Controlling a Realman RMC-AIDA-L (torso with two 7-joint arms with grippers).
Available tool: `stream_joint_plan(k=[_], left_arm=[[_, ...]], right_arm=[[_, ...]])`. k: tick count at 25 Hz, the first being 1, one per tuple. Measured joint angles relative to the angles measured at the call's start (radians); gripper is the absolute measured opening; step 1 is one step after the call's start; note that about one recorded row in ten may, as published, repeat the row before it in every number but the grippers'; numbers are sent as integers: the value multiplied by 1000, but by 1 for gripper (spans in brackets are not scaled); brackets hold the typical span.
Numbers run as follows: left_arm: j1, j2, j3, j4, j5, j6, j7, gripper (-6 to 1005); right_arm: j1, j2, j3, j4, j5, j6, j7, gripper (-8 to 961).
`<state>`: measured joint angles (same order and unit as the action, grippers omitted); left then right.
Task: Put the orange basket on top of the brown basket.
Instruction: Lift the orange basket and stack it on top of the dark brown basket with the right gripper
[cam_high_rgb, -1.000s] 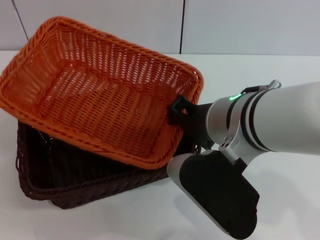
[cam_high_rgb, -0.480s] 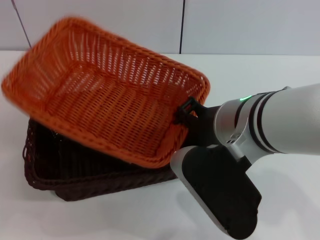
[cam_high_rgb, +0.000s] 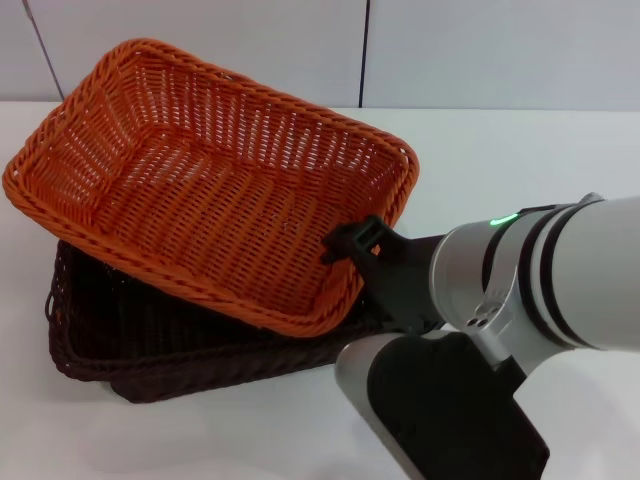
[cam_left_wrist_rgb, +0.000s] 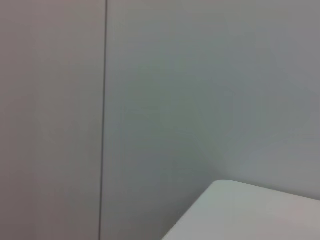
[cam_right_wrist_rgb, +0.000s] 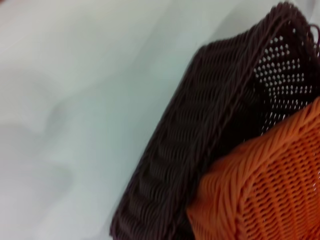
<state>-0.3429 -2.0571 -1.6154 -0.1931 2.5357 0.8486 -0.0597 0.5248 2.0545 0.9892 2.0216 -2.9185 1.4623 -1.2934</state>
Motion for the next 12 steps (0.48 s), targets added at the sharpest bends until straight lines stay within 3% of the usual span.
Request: stream_joint_plan(k=[3, 12], left_arm=[[0, 3, -20, 4, 2, -3, 0, 791], [9, 2, -25, 13, 0, -5, 0, 791]], right_arm=[[-5, 16, 3, 11, 0, 9, 2, 665], [-28, 33, -15, 16, 32, -73, 154, 665]])
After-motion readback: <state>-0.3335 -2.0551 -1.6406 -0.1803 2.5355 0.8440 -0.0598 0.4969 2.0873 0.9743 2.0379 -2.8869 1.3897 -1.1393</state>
